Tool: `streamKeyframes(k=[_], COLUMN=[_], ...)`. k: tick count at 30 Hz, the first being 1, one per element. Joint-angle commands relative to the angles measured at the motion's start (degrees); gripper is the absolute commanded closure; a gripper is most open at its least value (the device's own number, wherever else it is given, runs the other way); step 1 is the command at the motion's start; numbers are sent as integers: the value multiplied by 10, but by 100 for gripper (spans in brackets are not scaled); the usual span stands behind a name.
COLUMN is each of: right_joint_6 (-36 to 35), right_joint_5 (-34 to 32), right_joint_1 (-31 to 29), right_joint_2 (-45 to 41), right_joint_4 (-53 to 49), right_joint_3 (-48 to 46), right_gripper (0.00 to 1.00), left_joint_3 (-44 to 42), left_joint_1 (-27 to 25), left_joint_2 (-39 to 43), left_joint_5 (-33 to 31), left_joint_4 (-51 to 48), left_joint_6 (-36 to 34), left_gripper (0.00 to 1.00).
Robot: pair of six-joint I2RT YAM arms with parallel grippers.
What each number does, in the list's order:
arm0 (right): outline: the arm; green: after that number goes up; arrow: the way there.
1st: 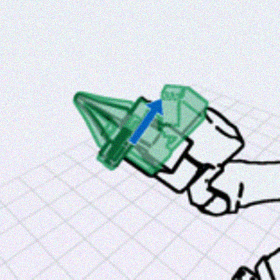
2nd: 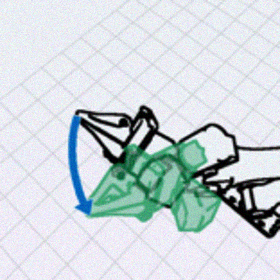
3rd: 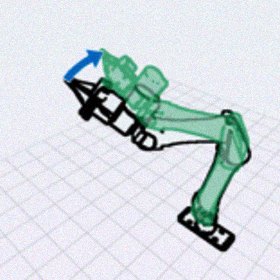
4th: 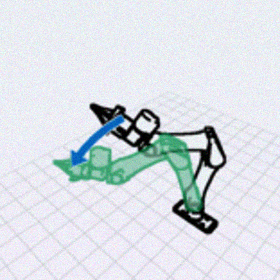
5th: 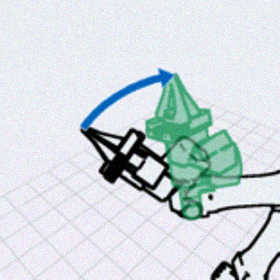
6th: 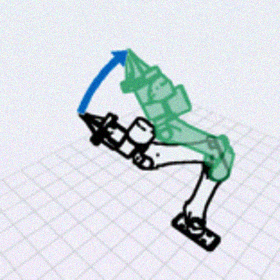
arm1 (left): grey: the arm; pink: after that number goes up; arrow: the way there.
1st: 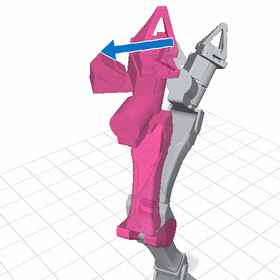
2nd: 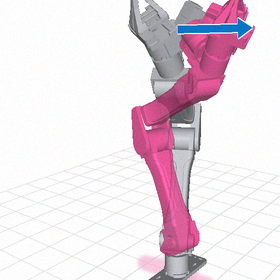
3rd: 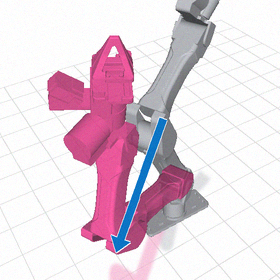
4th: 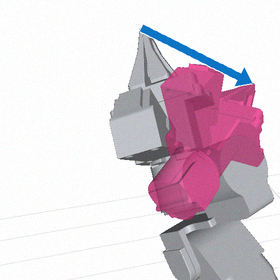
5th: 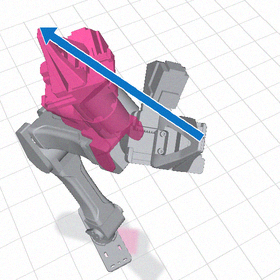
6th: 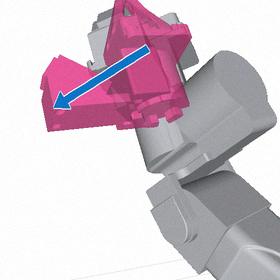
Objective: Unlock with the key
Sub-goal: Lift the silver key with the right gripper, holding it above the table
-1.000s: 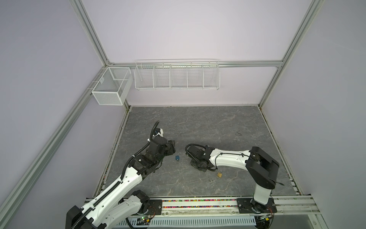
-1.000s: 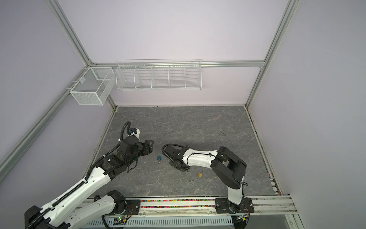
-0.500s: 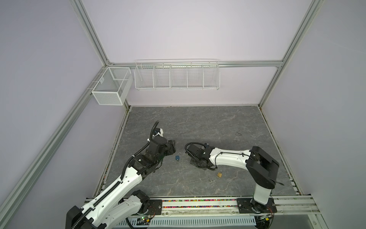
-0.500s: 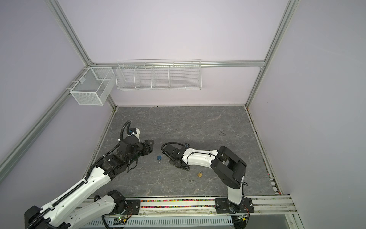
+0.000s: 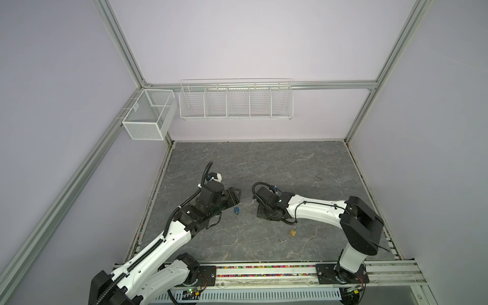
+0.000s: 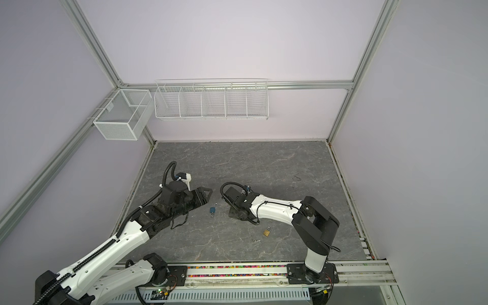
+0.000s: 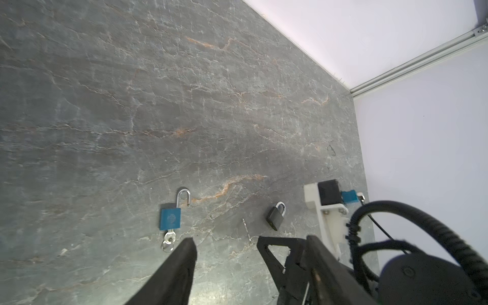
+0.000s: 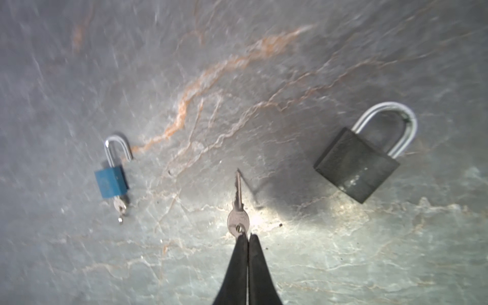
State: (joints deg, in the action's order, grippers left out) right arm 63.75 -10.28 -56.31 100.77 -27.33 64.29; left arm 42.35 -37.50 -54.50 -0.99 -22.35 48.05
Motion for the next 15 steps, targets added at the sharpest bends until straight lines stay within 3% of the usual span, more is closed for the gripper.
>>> streamKeyframes(k=[1,15], right_joint_6=[-68,-196], right_joint_5=[30,-13], right_joint_1=[1,-29], right_joint_2=[17,80], right_joint_4=[-17,-135], right_joint_3=[11,105], right_gripper=[94,94], left_joint_3=[-9,-37], left_joint_1=[2,3], left_joint_2=[1,4], left_joint_5=[14,-4], left_joint_4=[5,21], left_joint_6=[25,58], left_gripper=[35,35])
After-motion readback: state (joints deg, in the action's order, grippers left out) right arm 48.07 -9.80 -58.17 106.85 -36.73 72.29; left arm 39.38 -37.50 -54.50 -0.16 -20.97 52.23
